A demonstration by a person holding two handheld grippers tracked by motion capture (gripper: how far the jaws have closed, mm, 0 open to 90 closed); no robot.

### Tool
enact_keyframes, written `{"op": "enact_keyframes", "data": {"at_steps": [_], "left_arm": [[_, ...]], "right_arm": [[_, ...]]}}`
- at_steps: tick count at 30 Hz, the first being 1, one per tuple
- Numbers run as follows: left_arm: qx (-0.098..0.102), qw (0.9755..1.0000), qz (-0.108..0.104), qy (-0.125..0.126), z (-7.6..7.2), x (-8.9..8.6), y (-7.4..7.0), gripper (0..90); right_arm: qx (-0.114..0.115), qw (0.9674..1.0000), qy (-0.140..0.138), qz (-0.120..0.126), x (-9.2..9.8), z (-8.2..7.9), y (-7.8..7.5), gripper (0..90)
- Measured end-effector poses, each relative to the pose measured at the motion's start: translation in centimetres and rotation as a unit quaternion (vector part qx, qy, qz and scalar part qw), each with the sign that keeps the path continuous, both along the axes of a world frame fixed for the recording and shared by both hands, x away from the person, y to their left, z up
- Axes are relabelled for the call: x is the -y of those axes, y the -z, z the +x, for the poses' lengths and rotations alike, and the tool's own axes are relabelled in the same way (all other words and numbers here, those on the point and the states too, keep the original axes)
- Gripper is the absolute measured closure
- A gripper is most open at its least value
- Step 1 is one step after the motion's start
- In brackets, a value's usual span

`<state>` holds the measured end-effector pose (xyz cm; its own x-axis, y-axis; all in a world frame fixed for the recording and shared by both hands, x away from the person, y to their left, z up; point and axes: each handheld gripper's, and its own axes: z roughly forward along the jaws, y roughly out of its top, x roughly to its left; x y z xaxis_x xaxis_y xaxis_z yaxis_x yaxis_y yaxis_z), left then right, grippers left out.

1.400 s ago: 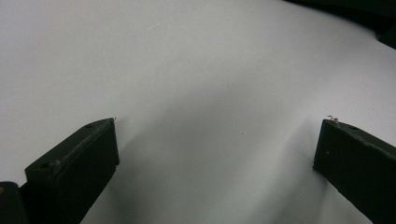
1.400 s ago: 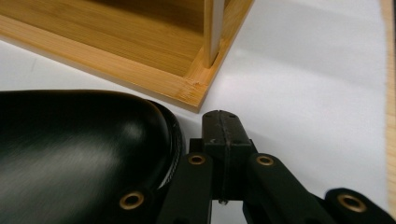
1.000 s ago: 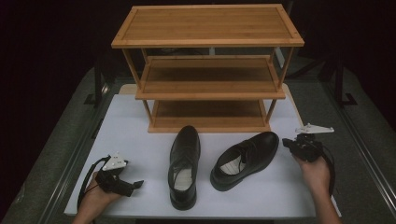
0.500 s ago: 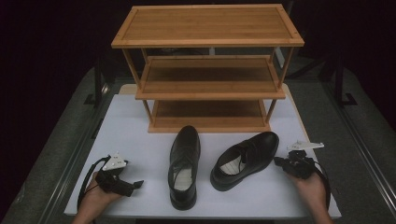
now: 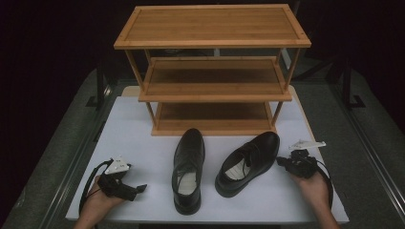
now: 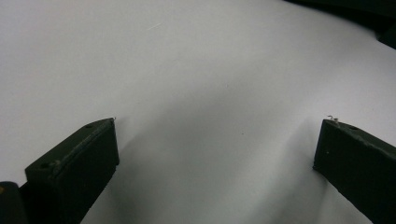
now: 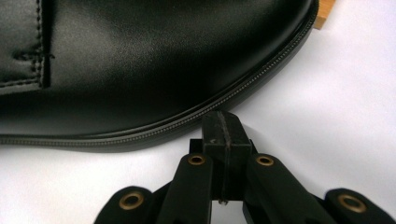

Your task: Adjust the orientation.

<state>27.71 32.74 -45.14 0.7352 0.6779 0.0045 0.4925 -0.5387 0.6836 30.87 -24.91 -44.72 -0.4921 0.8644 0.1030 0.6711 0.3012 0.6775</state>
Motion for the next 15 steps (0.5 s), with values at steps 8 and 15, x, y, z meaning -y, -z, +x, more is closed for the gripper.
{"op": "enact_keyframes", "data": {"at_steps": [8,15], "left_arm": [[0.000,1.0000,0.000,0.000,0.0,0.0,0.0,0.0],[0.000,1.0000,0.000,0.000,0.0,0.0,0.0,0.0]], "right_arm": [[-0.001,1.0000,-0.009,0.002,-0.7,1.1,0.0,89.9],[-0.004,0.9998,-0.018,0.000,-1.6,2.1,-0.1,89.9]]}}
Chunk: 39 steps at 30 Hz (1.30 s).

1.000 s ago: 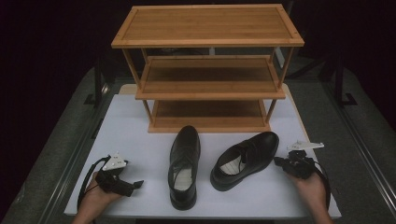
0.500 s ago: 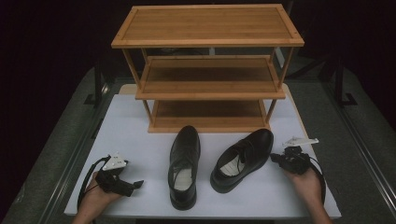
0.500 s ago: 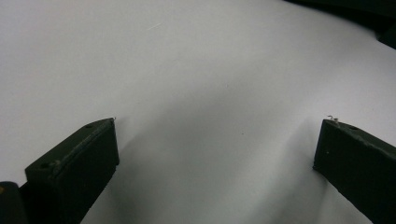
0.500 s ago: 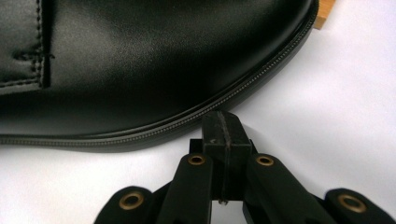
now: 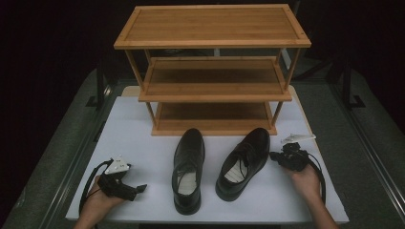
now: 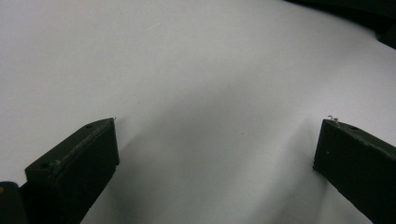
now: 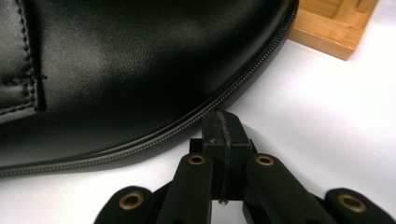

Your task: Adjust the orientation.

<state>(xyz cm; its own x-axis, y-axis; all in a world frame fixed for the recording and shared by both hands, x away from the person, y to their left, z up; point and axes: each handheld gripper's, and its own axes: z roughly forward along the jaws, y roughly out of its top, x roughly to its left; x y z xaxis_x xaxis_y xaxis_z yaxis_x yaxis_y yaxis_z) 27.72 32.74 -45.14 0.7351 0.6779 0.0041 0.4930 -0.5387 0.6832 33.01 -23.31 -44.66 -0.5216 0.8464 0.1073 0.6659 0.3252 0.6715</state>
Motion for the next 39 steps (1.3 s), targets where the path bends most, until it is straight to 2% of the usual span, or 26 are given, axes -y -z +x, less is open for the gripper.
{"op": "enact_keyframes", "data": {"at_steps": [19,24,28,30,32,39], "left_arm": [[0.001,1.0000,-0.001,-0.001,0.0,0.0,0.0,0.0],[0.001,1.0000,-0.001,0.000,0.0,0.0,0.0,0.0],[0.001,1.0000,-0.001,-0.001,0.0,0.0,0.0,0.0],[0.001,1.0000,-0.002,-0.001,0.0,0.0,0.0,0.0],[0.001,1.0000,-0.002,-0.001,0.0,0.0,0.0,0.0],[0.000,1.0000,0.000,0.000,0.0,0.0,0.0,0.0]], "right_arm": [[-0.001,0.9996,-0.027,-0.006,-3.1,2.2,-0.2,89.9],[0.006,0.9991,-0.041,-0.008,-4.6,2.7,-0.4,89.9],[0.007,0.9990,-0.043,-0.012,-5.0,2.8,-0.4,89.9],[0.010,0.9989,-0.045,-0.002,-4.8,2.6,-0.5,89.9],[0.015,0.9988,-0.046,-0.003,-4.6,2.2,-0.7,89.9],[0.018,0.9980,-0.060,0.001,-3.7,-0.7,-1.2,89.8]]}}
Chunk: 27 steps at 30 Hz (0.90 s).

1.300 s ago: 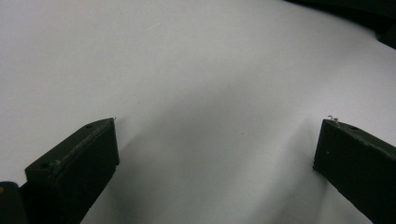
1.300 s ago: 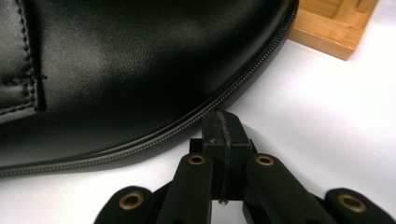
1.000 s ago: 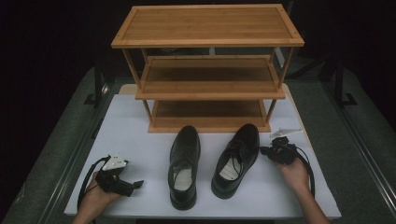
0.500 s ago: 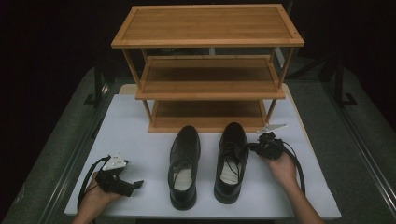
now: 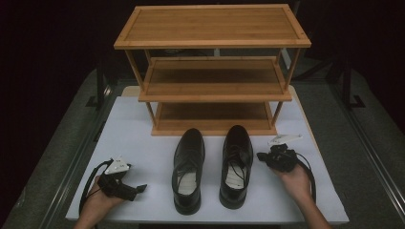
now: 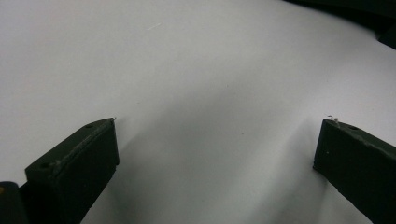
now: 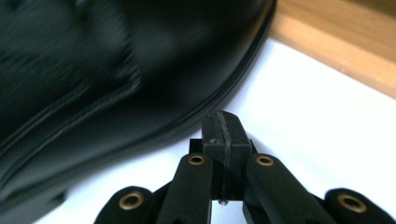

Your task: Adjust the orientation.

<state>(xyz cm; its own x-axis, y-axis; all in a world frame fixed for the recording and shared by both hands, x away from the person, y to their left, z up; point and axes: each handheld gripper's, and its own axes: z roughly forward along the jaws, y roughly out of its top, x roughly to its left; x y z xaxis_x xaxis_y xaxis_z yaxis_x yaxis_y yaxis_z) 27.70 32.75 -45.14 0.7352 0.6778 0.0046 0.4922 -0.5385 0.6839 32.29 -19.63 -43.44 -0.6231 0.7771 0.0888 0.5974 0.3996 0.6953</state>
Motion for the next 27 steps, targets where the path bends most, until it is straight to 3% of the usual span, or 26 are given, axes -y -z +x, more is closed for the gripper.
{"op": "enact_keyframes", "data": {"at_steps": [7,27], "left_arm": [[0.000,1.0000,0.000,0.000,0.0,0.0,0.0,0.0],[0.000,1.0000,0.000,0.000,0.0,0.0,0.0,0.0]], "right_arm": [[-0.008,0.9996,-0.025,0.005,-0.5,-2.6,0.6,89.8],[-0.014,0.9981,-0.059,0.012,-3.3,-2.5,0.8,89.9]]}}
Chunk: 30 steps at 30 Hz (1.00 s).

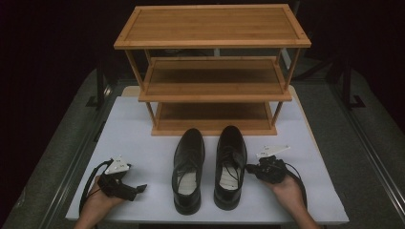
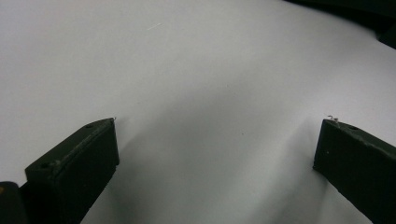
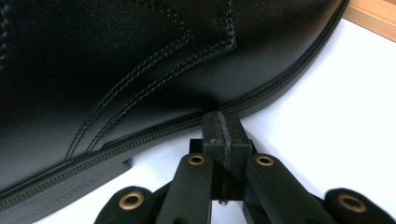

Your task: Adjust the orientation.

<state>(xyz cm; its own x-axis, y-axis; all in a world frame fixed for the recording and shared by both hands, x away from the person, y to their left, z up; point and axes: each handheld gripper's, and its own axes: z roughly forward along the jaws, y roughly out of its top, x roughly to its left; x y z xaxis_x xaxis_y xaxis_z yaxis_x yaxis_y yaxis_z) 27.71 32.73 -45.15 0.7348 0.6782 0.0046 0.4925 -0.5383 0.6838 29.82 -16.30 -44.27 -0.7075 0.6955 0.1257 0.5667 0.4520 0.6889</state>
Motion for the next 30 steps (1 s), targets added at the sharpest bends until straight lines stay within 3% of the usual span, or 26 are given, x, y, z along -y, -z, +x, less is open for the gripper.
{"op": "enact_keyframes", "data": {"at_steps": [16,22,27,30], "left_arm": [[0.000,1.0000,0.000,0.000,0.0,0.0,0.0,0.0],[0.000,1.0000,0.000,0.000,0.0,0.0,0.0,0.0],[0.000,1.0000,0.000,0.000,0.0,0.0,0.0,0.0],[0.000,1.0000,0.001,0.001,0.0,0.0,-0.1,0.0]], "right_arm": [[0.013,0.9992,-0.036,-0.013,-3.3,0.2,-0.2,89.9],[0.009,0.9991,-0.041,-0.009,-3.1,0.3,-0.2,89.8],[0.012,0.9995,-0.027,-0.008,-2.5,0.3,-0.4,89.5],[0.014,0.9997,-0.020,-0.001,-2.1,0.3,-0.6,84.4]]}}
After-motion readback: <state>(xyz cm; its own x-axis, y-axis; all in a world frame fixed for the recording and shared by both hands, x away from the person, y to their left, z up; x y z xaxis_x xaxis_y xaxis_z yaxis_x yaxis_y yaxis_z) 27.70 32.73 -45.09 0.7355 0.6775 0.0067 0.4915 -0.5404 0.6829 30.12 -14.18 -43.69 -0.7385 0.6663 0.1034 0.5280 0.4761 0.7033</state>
